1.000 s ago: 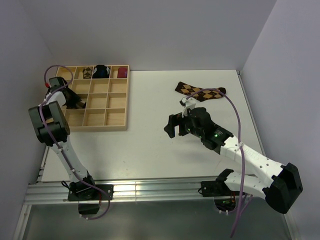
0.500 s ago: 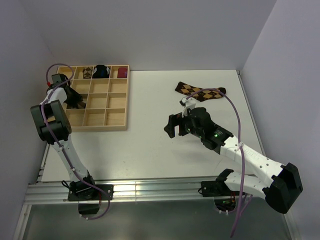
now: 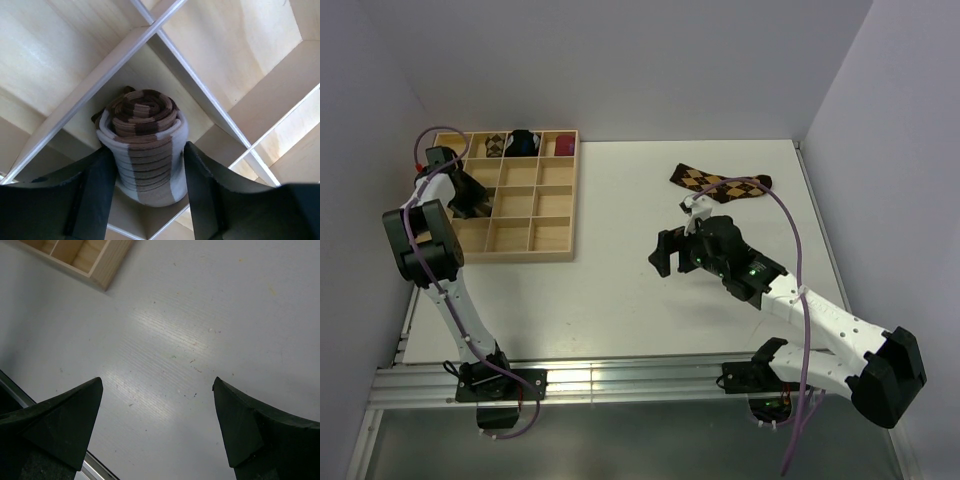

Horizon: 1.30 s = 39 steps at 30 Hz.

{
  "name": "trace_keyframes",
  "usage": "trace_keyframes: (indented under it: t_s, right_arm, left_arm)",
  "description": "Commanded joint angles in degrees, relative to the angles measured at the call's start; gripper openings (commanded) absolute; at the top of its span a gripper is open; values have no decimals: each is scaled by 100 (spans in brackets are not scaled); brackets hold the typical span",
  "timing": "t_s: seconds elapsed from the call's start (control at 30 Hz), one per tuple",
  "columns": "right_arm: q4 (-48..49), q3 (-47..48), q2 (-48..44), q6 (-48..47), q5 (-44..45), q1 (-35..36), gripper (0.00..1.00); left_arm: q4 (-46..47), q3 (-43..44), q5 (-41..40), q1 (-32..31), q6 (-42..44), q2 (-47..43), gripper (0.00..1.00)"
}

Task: Roll the socks
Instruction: Place the sock in the storage box.

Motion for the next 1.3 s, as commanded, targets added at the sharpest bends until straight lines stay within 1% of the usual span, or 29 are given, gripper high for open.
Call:
trace_keyframes:
  t_s: [0.0,0.07,0.1,0.13,0.17,0.2,0.37,0.4,0.47,0.5,0.6,0.63,0.67,0.7,0.77,0.8,0.87,0.9,0.93,0.97,1.0,1.03,1.07,1.1,1.13,1.17,1.23,1.27]
  right_arm:
    - [141,-5,-179,-27,54,-9,98]
    - [89,30,-205,-27,63,-9,98]
    - [71,47,-222,-27,81,-9,98]
    - [62,56,-231,-27,90,-18,98]
    - [27,74,-249,-27,124,-9,98]
    - [18,83,-284,-27,125,-9,98]
    - [-70,197,-398,-10,151,-9,98]
    - [-87,223,-442,-1,229,-9,98]
    - [-131,276,-504,25,292,-9,98]
    - [-149,302,-565,34,579,-9,99]
    - [-272,408,-644,122,906,-44,100]
    - [-350,434,-653,270,1238,-62,100]
    - [-377,460,-662,332,1345,-79,100]
    - [-412,478,-645,385,1468,-106,100]
    - [-623,583,-566,622,1794,-255,100]
    - [-711,636,-435,693,1829,-333,100]
    - [-1009,811,-241,912,1900,-658,100]
    - [-1106,873,-23,1000,1900,-790,99]
    - [-1246,943,84,1114,1865,-922,98]
    - [-1300,961,329,1159,1821,-1202,98]
    - [-1361,988,453,1203,1830,-1344,96]
    - [-1458,1005,567,1334,1821,-1484,94]
    - [-1467,979,795,1396,1734,-1773,93]
    - [-1459,953,884,1518,1629,-1915,92]
    - [-1380,857,989,1572,1506,-2073,91]
    - [-1319,804,1190,1633,1122,-2405,91]
    - [-1170,664,1411,1879,777,-2784,90]
    - [-1099,610,1630,1941,645,-3134,89]
  left_arm:
    - [-523,33,-5,-47,-12,-73,60]
    - [-585,120,-14,-47,-21,-125,64]
    - [-629,138,-5,-47,-21,-160,68]
    - [-647,147,-5,-47,-30,-239,69]
    - [-664,147,-5,-47,-38,-292,74]
    - [-708,138,-223,-47,-38,-406,80]
    - [-971,112,-550,-47,-30,-810,82]
    - [-1015,95,-620,-47,-30,-889,91]
    - [-1095,42,-708,-47,14,-1162,93]
    - [-1139,7,-726,-47,32,-1267,93]
    - [-1174,-238,-831,-47,111,-1768,94]
    - [-1165,-309,-840,-38,146,-2082,96]
    - [-1096,-423,-832,-47,155,-2268,99]
    - [-1034,-685,-736,-56,190,-2679,99]
    - [-859,-1003,-682,-108,216,-3146,97]
    - [-631,-1361,-604,-230,243,-3627,97]
    - [-428,-1723,-524,-406,243,-4096,96]
    - [-131,-2090,-359,-642,347,-4516,96]
    - [-33,-2242,-279,-784,427,-4703,95]
    - [29,-2383,-234,-916,453,-4870,95]
    - [117,-2680,-173,-1213,549,-5185,95]
    - [318,-2831,19,-1364,594,-5327,95]
    - [372,-2963,91,-1618,594,-5468,95]
    - [434,-3243,257,-1672,594,-5713,95]
    - [634,-3402,580,-1882,612,-5837,94]
    - [715,-3708,705,-2093,595,-5960,94]
    - [1021,-4026,1021,-2287,612,-6312,93]
    - [1093,-4297,1058,-2453,603,-6409,93]
